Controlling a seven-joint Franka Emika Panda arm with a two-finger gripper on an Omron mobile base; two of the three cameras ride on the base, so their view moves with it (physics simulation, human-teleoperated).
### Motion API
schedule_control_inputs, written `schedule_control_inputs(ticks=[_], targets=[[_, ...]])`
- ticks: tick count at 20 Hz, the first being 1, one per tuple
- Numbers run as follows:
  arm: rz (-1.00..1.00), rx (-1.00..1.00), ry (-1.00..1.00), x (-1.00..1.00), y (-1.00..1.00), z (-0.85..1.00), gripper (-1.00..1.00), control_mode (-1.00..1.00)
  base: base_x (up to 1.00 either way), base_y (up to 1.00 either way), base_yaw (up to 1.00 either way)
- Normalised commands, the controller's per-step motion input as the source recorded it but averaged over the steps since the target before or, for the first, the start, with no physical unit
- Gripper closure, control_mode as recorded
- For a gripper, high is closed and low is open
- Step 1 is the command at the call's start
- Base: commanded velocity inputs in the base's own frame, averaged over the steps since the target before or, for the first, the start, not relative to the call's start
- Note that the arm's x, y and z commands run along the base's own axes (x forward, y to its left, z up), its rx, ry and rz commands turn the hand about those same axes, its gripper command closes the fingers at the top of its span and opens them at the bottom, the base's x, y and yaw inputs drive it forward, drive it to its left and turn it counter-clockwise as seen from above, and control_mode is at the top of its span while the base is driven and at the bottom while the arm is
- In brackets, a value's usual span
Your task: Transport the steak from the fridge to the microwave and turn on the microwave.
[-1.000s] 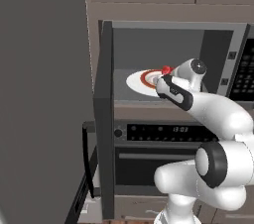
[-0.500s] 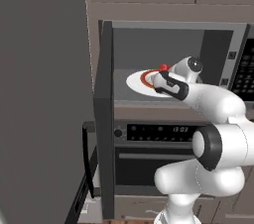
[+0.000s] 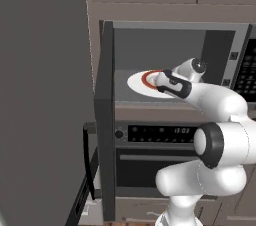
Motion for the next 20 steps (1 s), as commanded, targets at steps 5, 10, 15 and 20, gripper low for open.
schedule_control_inputs(ticks=[5, 10, 15, 20], targets=[[0.04, 0.0, 0.0, 0.0, -0.05, -0.22, -1.0, -1.0, 0.0, 0.0, 0.0], [0.04, 0.0, -0.02, -0.12, 0.0, 0.06, -1.0, -1.0, 0.0, 0.0, 0.0], [0.04, 0.0, -0.13, -0.3, 0.0, 0.88, -1.0, -1.0, 0.0, 0.0, 0.0], [0.03, 0.0, -0.16, -0.54, 0.0, 0.67, -1.0, -1.0, 0.0, 0.0, 0.0]])
